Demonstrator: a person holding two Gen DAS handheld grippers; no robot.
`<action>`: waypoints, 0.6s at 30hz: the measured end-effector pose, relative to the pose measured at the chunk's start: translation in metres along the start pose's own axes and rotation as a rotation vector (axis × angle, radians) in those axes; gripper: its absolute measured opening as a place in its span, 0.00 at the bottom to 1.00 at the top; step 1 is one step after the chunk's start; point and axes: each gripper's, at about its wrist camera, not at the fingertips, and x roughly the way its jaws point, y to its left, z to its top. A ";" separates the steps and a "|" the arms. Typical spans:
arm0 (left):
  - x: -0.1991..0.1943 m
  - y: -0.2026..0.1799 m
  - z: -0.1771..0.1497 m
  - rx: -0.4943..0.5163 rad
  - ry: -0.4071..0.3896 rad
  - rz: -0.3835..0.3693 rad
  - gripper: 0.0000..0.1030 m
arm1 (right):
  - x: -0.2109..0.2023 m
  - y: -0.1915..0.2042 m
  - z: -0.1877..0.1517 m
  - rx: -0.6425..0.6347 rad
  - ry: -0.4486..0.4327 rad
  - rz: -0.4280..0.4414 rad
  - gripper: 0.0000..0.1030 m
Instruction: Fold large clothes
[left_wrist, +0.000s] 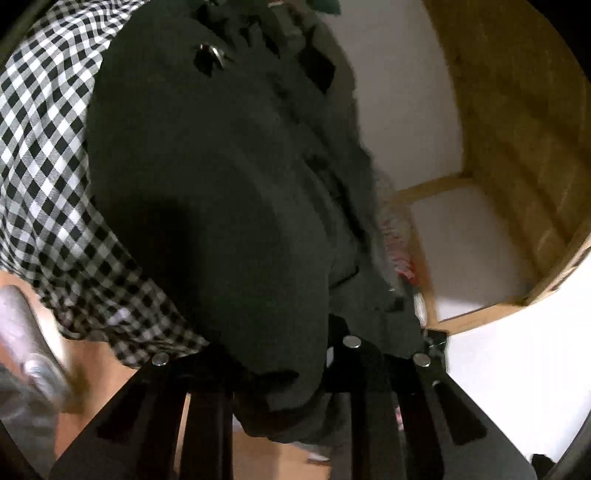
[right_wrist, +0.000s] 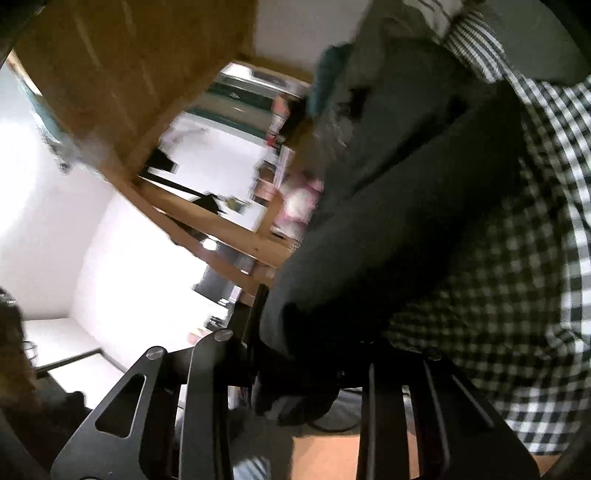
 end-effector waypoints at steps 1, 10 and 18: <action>0.002 -0.004 0.001 0.006 -0.001 0.012 0.17 | 0.003 -0.002 -0.001 0.002 0.014 -0.024 0.27; -0.010 -0.035 0.012 0.077 -0.063 -0.042 0.17 | -0.002 0.019 0.024 -0.012 -0.058 0.060 0.26; -0.003 -0.070 0.041 0.179 -0.072 -0.003 0.17 | 0.002 0.030 0.058 -0.032 -0.064 0.076 0.25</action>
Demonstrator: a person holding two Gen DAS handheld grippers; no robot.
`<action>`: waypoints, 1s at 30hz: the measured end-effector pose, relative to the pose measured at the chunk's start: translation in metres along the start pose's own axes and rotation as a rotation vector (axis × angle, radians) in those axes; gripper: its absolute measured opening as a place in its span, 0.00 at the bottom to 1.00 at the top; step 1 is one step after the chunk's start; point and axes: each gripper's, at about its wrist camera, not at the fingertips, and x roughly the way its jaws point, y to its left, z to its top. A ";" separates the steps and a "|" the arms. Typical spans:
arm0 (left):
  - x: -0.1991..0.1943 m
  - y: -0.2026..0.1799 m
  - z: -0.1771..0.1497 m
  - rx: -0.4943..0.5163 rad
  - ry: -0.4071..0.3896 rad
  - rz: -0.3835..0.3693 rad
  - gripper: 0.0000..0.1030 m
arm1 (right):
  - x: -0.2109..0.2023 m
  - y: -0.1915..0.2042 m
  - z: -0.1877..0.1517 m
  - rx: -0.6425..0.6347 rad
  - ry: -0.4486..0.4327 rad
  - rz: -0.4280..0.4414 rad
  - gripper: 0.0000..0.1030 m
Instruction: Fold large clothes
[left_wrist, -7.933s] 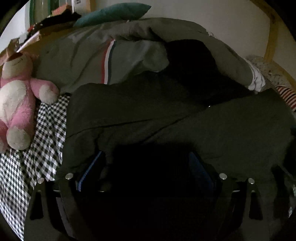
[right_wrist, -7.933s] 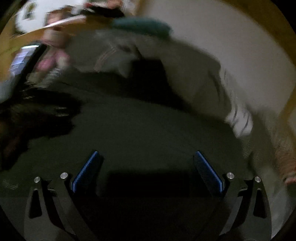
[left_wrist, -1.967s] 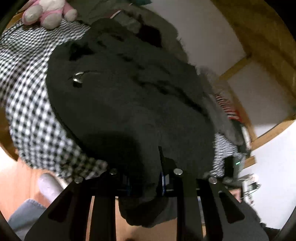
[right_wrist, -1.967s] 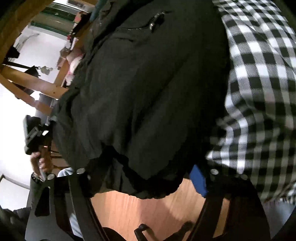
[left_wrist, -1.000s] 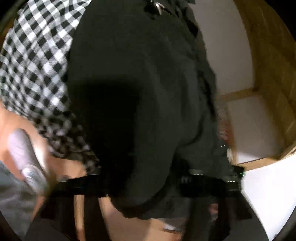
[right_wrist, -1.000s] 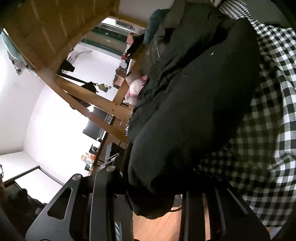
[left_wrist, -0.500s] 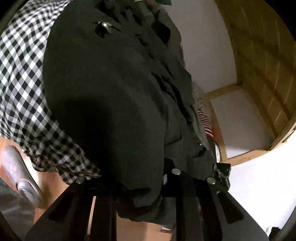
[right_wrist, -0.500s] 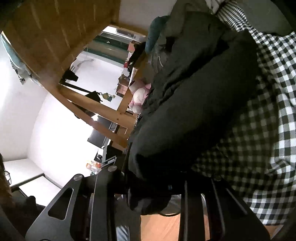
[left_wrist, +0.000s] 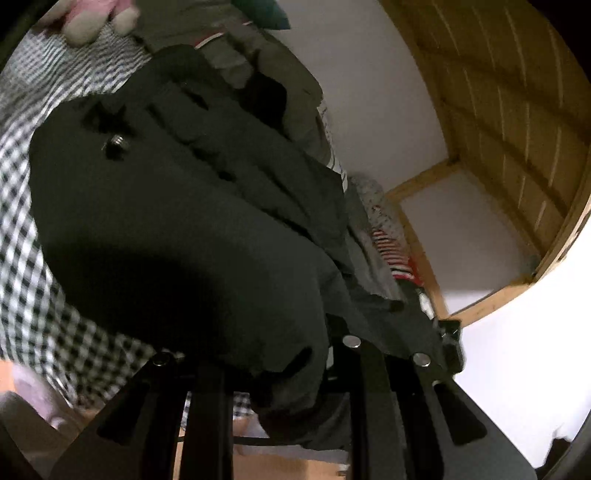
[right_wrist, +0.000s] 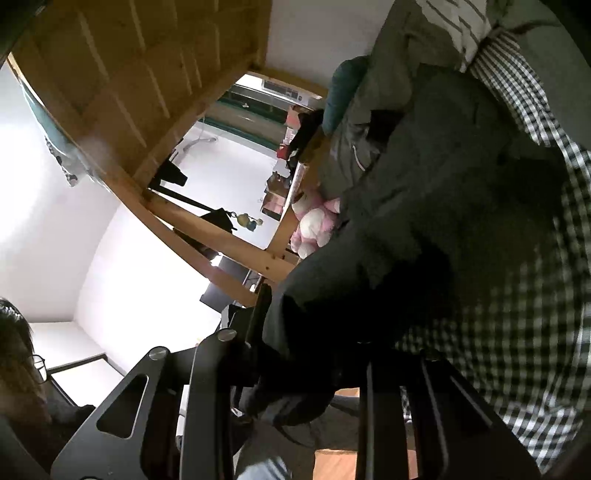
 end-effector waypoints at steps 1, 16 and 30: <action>0.003 -0.004 0.004 0.006 0.004 0.005 0.17 | 0.002 0.002 0.005 -0.003 0.003 -0.006 0.25; 0.014 -0.023 0.080 0.008 -0.060 -0.010 0.17 | 0.030 0.034 0.095 -0.074 -0.026 -0.003 0.25; 0.037 -0.031 0.145 -0.017 -0.076 0.019 0.17 | 0.050 0.024 0.163 -0.052 -0.050 0.019 0.25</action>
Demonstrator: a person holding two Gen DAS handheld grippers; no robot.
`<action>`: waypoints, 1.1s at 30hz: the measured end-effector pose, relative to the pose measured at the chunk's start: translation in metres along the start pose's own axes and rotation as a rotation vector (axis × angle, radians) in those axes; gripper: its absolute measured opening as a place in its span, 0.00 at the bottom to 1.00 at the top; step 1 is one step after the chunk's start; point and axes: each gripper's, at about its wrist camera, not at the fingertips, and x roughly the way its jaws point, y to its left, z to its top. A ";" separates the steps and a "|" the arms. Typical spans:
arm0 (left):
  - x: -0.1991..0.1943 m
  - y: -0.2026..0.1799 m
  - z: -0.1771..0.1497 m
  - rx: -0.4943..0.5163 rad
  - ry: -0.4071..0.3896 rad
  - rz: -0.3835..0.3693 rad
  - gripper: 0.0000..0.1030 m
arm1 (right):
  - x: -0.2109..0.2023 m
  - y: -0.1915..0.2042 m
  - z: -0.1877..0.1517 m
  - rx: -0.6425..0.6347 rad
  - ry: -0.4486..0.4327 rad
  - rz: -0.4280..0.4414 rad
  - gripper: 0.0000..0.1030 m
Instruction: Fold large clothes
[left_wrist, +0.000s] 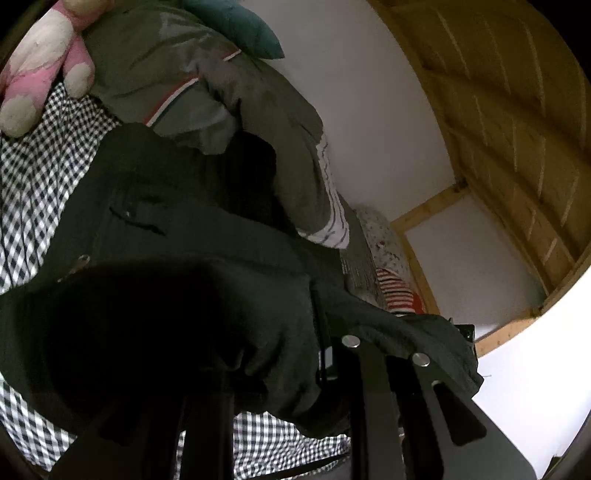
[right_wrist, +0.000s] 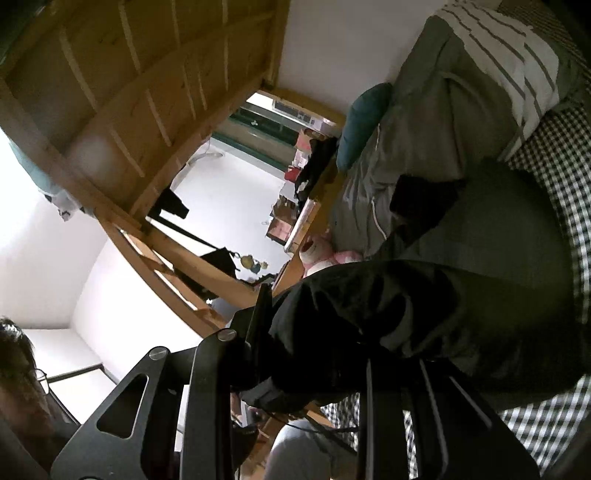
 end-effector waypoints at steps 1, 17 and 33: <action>0.003 0.000 0.005 -0.003 -0.001 0.003 0.17 | 0.003 -0.001 0.005 -0.001 -0.005 0.001 0.25; 0.058 0.015 0.086 -0.046 0.003 0.070 0.17 | 0.057 -0.045 0.099 0.078 -0.029 -0.046 0.25; 0.146 0.061 0.173 -0.094 0.079 0.163 0.17 | 0.121 -0.151 0.185 0.272 -0.040 -0.197 0.25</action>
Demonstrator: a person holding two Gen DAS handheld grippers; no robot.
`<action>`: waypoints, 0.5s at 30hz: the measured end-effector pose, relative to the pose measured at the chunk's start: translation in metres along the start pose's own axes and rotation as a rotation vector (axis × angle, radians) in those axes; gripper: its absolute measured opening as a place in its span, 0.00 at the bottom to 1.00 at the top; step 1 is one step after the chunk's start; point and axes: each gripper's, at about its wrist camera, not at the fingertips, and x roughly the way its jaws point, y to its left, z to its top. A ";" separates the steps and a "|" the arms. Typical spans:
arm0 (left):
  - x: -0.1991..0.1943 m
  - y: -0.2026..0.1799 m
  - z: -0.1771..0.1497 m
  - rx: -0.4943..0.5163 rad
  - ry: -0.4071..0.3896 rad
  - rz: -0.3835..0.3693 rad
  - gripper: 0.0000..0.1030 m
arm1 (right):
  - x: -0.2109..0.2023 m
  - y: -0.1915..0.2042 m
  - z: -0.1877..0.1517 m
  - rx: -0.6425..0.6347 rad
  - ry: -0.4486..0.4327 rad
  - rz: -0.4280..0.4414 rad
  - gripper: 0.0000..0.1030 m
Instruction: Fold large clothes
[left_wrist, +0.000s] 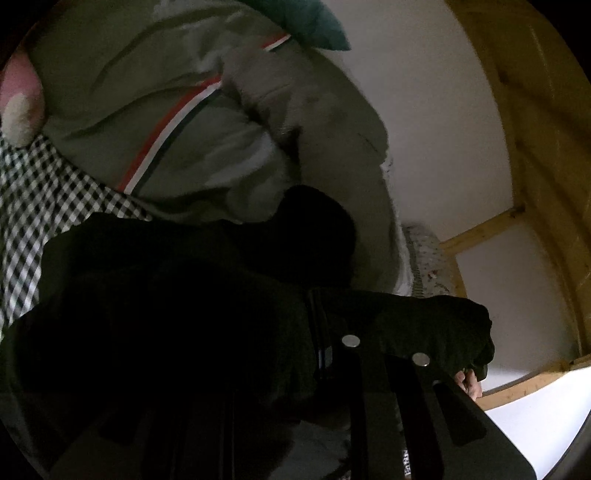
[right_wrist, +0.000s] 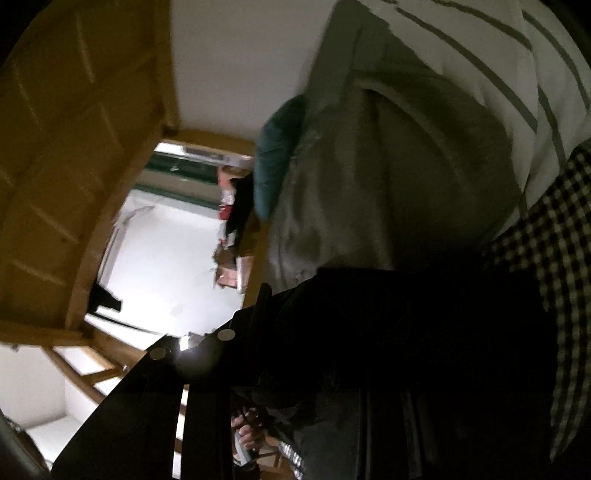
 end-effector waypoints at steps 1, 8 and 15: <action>0.006 0.004 0.004 -0.009 0.012 0.002 0.18 | 0.007 -0.007 0.006 0.023 0.000 -0.021 0.25; 0.033 0.023 0.031 -0.108 0.127 0.028 0.24 | 0.056 -0.063 0.039 0.307 0.035 -0.221 0.25; 0.010 -0.022 0.041 0.039 0.219 0.111 0.31 | 0.078 -0.073 0.047 0.336 0.064 -0.274 0.25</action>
